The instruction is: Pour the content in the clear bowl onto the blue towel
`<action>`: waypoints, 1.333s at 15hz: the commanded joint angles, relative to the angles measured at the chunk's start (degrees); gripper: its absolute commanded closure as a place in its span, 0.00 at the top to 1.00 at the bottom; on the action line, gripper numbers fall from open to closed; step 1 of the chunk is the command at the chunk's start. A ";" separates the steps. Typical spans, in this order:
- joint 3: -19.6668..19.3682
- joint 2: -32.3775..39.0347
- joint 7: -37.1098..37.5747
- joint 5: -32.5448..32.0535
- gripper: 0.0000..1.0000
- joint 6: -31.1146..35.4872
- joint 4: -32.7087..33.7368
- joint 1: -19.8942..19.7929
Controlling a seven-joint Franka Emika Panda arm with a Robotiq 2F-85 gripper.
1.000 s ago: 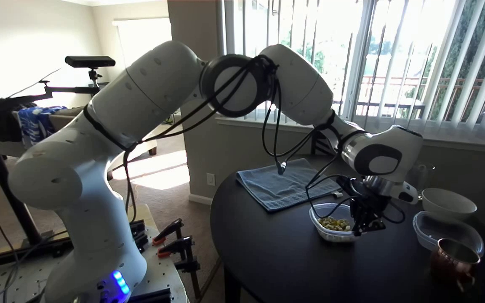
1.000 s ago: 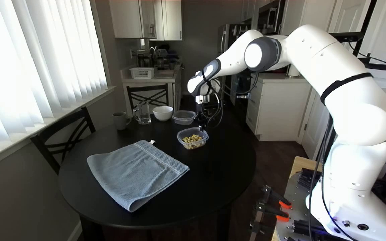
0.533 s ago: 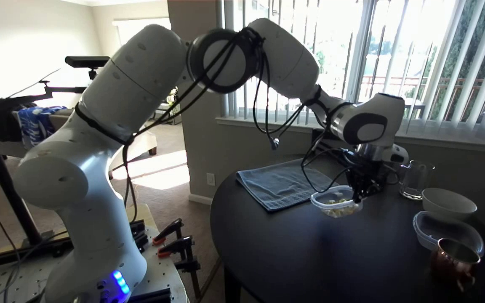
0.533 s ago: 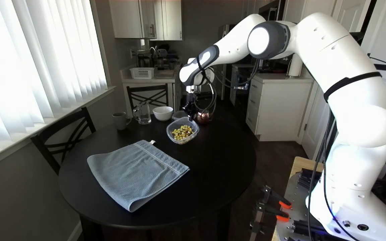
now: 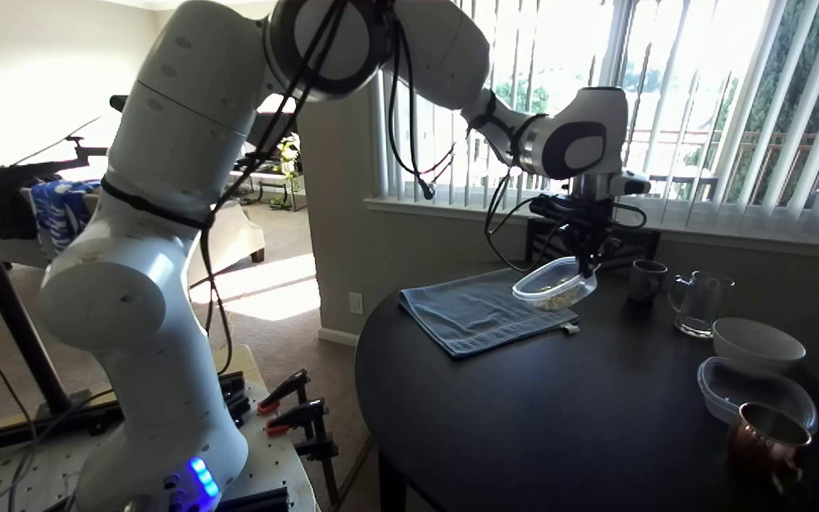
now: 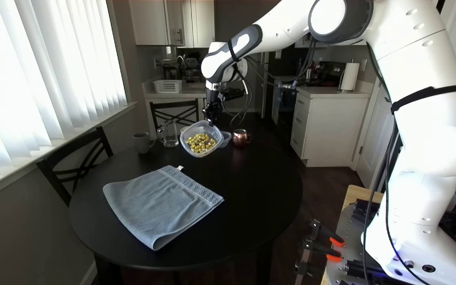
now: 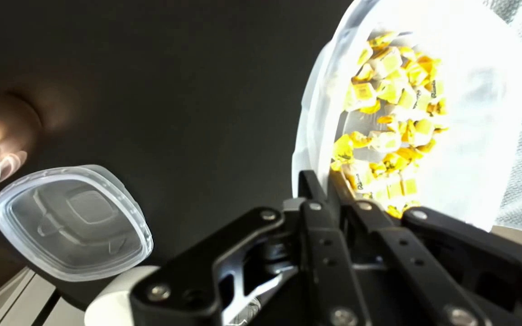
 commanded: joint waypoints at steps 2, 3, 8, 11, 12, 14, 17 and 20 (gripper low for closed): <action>-1.40 -2.21 2.91 -4.32 0.05 3.76 -3.01 3.29; -1.71 -1.37 4.51 -5.41 0.05 3.73 -1.85 4.45; -2.44 3.21 12.37 -9.98 0.05 4.11 4.46 9.95; -4.21 6.80 17.19 -12.44 0.05 5.19 8.56 12.47; -5.26 8.09 18.74 -13.82 0.05 5.90 9.80 13.20; -7.57 10.56 21.95 -16.17 0.05 7.90 11.73 14.20; -12.46 14.33 28.43 -20.78 0.05 13.20 13.02 16.66; -16.66 16.80 32.77 -24.36 0.05 16.20 13.00 18.91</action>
